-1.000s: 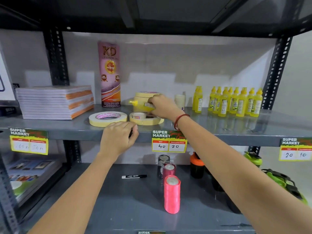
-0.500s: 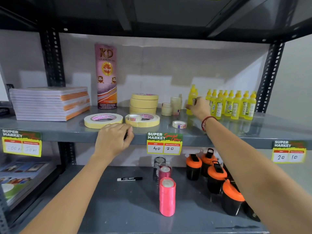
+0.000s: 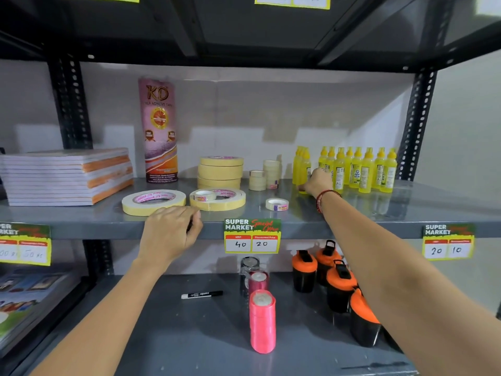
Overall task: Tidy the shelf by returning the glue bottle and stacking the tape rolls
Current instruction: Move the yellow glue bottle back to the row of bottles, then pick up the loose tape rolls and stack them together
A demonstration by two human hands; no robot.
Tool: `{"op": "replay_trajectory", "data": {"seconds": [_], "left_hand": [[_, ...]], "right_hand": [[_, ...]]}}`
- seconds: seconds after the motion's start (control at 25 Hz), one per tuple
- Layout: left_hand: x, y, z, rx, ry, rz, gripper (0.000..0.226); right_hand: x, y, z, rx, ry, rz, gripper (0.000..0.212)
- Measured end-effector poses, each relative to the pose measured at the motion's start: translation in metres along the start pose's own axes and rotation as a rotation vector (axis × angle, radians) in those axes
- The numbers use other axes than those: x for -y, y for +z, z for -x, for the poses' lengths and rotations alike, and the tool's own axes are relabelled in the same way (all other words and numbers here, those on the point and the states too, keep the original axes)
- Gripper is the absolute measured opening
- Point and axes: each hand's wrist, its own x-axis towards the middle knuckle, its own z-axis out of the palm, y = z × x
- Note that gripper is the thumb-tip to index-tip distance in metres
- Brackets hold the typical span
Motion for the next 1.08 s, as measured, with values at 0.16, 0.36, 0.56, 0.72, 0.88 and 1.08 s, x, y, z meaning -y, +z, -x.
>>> {"op": "replay_trajectory", "data": {"seconds": [0.16, 0.36, 0.56, 0.72, 0.88, 1.08], "left_hand": [[-0.002, -0.003, -0.001, -0.008, 0.001, 0.001, 0.046], [-0.002, -0.002, -0.002, -0.009, 0.012, -0.005, 0.043], [0.000, -0.001, -0.001, -0.013, 0.009, 0.008, 0.043], [-0.001, -0.003, -0.004, -0.023, 0.024, -0.006, 0.039], [-0.002, -0.005, -0.004, -0.030, 0.034, -0.012, 0.039], [0.000, -0.002, -0.002, -0.025, 0.036, 0.004, 0.040]], "right_hand": [[0.005, -0.006, 0.009, -0.123, 0.010, -0.090, 0.041], [0.055, -0.013, 0.037, -0.438, -0.321, -0.353, 0.038], [0.111, 0.002, 0.079, 0.483, -0.755, 0.030, 0.031], [0.124, 0.026, 0.103, 0.530, -0.860, -0.014, 0.040], [0.132, 0.040, 0.110, 0.444, -0.958, 0.066, 0.028], [0.132, 0.030, 0.091, 0.388, -0.904, -0.058, 0.023]]}}
